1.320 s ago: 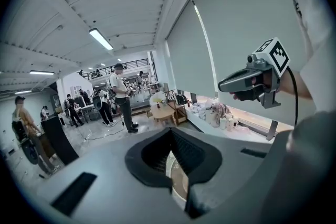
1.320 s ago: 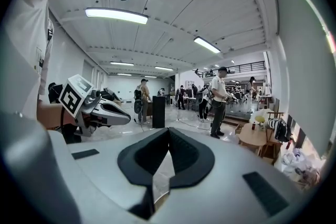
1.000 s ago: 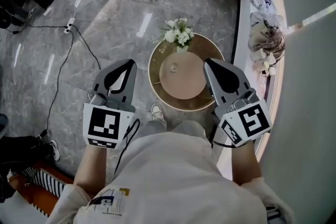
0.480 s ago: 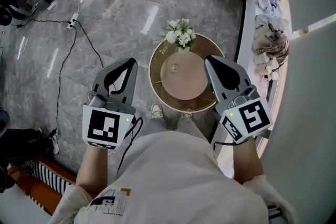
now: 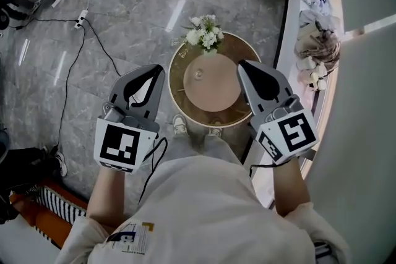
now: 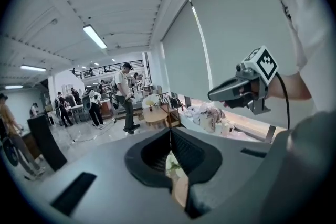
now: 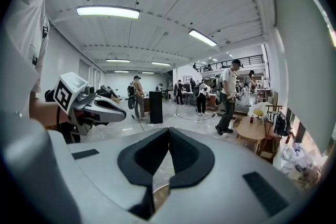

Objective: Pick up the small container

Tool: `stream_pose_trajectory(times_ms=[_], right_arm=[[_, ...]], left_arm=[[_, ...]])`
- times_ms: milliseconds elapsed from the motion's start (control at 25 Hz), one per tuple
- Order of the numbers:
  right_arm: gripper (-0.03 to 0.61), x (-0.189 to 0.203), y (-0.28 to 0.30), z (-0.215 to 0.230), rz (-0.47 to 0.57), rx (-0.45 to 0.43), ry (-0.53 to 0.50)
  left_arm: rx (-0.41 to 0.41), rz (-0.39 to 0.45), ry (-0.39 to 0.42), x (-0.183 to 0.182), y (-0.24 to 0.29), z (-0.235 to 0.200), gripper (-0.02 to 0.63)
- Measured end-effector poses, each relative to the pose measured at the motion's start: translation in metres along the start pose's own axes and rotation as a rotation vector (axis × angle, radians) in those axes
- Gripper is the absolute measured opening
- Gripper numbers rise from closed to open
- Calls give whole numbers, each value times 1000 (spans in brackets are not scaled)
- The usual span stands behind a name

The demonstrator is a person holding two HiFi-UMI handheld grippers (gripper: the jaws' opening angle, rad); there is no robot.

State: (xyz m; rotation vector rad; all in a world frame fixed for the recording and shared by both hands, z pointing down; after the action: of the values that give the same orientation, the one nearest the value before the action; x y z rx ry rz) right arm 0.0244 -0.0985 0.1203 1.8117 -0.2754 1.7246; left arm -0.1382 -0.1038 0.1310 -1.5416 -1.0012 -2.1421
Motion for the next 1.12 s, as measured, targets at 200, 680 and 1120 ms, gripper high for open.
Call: stream_pose_trajectory(times_ms=[200,680,1120], right_arm=[[8,11,5,10,-7,-3,6],[8,69,50,36,-34,-6,76],[8,150,106,71,-67,11,154]], left_arm=[[25,25,57,-5,21,-2,9],[188,-22,171,56,97,40,143],[305,-48,216,143,185,79,258]])
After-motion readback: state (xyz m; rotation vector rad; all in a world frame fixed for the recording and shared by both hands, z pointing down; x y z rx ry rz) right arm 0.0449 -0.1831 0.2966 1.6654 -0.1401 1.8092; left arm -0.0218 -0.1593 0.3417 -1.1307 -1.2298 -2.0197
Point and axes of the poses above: the fingertips, and each gripper's own axes: y forward along the fingers, z to its right, x out of its underside, the point moved 2 cm from there along -y, backward along the fingers, and after that the axes turned 2 degrees about y, right-handed, at the moved point
